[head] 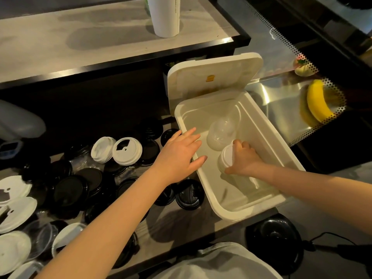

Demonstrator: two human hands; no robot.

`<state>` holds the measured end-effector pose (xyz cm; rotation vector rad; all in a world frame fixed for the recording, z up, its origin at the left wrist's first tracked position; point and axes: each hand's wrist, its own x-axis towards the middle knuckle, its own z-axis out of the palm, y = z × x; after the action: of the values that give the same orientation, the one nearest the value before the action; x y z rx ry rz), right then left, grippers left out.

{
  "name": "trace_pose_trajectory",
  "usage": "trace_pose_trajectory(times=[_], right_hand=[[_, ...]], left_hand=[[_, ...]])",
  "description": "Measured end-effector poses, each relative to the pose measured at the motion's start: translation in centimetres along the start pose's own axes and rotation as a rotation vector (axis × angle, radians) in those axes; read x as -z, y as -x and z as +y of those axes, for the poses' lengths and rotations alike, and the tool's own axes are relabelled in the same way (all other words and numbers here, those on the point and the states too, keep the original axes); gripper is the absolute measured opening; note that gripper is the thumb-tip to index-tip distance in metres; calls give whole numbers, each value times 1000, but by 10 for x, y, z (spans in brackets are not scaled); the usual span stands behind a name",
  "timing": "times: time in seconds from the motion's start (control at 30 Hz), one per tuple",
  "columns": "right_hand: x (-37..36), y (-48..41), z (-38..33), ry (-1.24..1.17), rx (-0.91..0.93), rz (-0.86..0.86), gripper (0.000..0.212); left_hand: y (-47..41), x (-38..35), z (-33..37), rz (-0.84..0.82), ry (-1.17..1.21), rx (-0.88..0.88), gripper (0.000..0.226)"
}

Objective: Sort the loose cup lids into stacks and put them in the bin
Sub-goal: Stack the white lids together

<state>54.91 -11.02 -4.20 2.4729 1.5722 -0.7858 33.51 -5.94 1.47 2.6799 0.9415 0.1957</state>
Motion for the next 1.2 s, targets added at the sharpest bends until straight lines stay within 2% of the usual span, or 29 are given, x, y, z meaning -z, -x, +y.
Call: trace_pose_trajectory(times=[0.27,0.47,0.53,0.63,0.73,0.83,1.03,1.13,1.2], right_hand=[[-7,-8,-7,104,24,-49,103],[7,-3,-7,99,5,-138,129],[16,1,-9,100,7,-118,118],[29,13,-11,109,54,-43,89],[38,31,-16,184,123,90,79],[46,50,-30,140,207,256,70],[60,76,-90,-78,353,462,45],[52,83,-123,-56,479,544,37],[39,84,-146,-88,525,478,39]], left_hand=[[0,0,0,-8,5,2,53],[0,-1,-1,-16,-8,-4,63],[0,-1,-1,-17,-11,-6,67],[0,-2,-2,-1,-10,-17,75],[0,-1,-4,-29,-10,-17,61],[6,4,-13,-22,45,3,60],[31,24,-63,88,49,213,59],[48,29,-95,42,47,341,63],[58,27,-113,-35,67,433,68]])
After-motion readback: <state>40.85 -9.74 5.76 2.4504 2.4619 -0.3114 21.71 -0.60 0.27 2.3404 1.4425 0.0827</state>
